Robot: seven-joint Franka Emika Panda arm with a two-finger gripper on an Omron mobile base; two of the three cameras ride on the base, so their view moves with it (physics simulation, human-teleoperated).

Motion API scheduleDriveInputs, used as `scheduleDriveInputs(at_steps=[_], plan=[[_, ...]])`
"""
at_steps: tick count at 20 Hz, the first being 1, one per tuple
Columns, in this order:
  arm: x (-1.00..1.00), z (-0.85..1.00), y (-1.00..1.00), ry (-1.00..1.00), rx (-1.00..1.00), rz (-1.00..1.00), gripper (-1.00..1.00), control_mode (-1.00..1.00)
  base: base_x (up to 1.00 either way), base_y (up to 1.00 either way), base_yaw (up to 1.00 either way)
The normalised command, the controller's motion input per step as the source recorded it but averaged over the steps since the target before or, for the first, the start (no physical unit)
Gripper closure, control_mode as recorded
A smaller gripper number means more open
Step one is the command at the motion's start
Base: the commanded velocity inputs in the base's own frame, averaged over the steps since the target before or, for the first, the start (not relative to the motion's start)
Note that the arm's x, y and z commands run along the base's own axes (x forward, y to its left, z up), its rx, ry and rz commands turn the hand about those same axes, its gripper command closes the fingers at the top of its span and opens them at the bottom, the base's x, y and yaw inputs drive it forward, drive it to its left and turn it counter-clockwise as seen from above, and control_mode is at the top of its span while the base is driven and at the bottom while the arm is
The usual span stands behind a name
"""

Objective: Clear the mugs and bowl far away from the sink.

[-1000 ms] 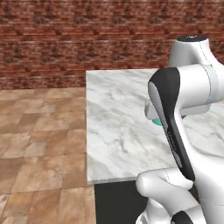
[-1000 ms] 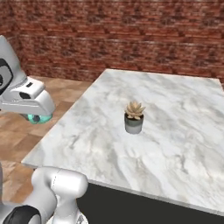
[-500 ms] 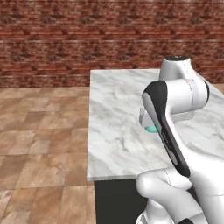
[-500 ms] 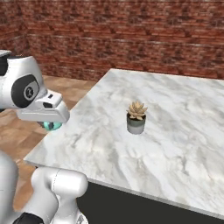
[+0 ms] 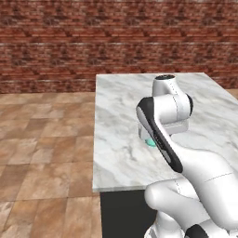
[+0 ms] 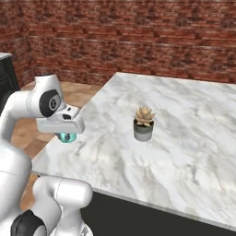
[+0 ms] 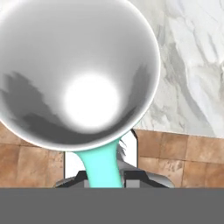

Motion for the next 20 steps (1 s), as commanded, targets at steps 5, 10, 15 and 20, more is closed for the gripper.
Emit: scheduleDriveInputs(at_steps=[5,10,15,20], plan=[[0.76,-0.58,0.0,0.0,0.0,0.01,1.0,-1.0,0.0,0.0,0.0],[0.72,-0.55,-0.01,0.0,0.0,0.01,1.0,-1.0,0.0,0.0,0.0],[0.51,-0.36,-0.07,0.0,0.0,0.0,1.0,-1.0,0.0,0.0,0.0],[0.3,-0.37,-0.04,0.0,0.0,0.0,1.0,-1.0,0.0,0.0,0.0]])
